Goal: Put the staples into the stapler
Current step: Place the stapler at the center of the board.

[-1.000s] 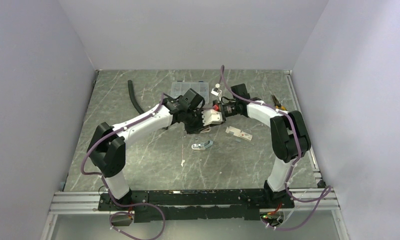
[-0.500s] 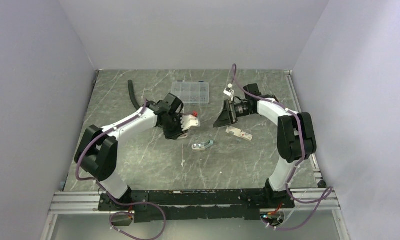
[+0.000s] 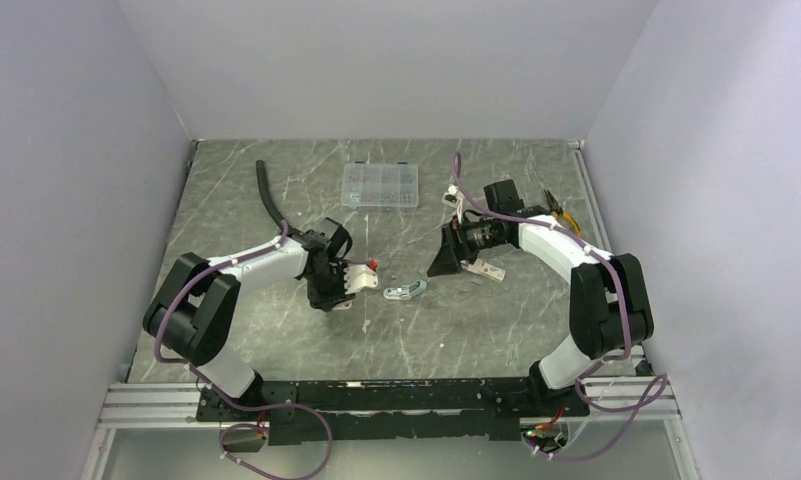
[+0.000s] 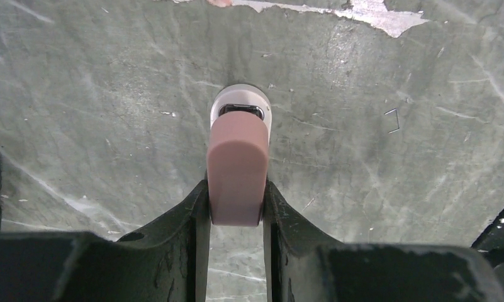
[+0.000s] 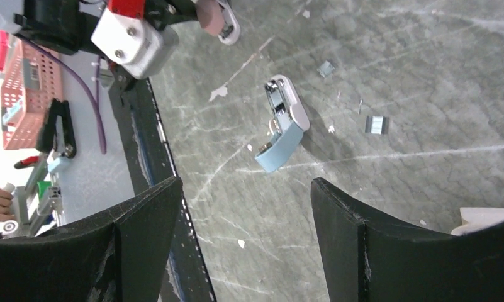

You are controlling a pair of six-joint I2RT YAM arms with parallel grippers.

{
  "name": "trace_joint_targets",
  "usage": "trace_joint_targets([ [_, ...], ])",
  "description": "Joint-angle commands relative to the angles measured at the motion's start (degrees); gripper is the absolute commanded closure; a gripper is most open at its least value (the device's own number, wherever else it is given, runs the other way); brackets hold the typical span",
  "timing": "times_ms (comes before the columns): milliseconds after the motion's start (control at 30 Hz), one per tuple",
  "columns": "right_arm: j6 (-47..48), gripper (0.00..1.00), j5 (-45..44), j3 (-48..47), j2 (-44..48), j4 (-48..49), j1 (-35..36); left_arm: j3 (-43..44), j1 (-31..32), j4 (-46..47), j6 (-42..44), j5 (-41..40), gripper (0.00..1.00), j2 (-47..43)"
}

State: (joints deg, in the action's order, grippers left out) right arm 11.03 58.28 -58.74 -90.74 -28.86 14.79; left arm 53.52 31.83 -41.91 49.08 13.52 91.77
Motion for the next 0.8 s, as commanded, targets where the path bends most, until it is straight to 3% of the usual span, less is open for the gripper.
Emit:
trace_joint_targets([
  [0,3.4,0.22,-3.3,0.5,2.0,0.6,0.2,-1.9,-0.2,4.2,2.2,-0.9,0.75,-0.8],
  [167,4.0,0.22,-4.6,0.6,2.2,-0.2,0.2,-2.5,-0.2,4.7,2.1,-1.1,0.47,-0.8],
  [333,6.0,0.22,-5.1,0.5,1.9,-1.8,0.3,-2.9,-0.4,5.3,1.8,-1.6,0.07,-3.2],
  [533,6.8,0.23,-7.9,1.9,2.9,-1.8,3.2,0.9,-1.9,3.3,-2.4,2.4,0.05,-8.6],
  [767,1.4,0.27,-14.7,4.1,3.0,4.6,10.4,6.5,-3.5,6.2,-12.9,-0.7,0.05,-8.2],
])
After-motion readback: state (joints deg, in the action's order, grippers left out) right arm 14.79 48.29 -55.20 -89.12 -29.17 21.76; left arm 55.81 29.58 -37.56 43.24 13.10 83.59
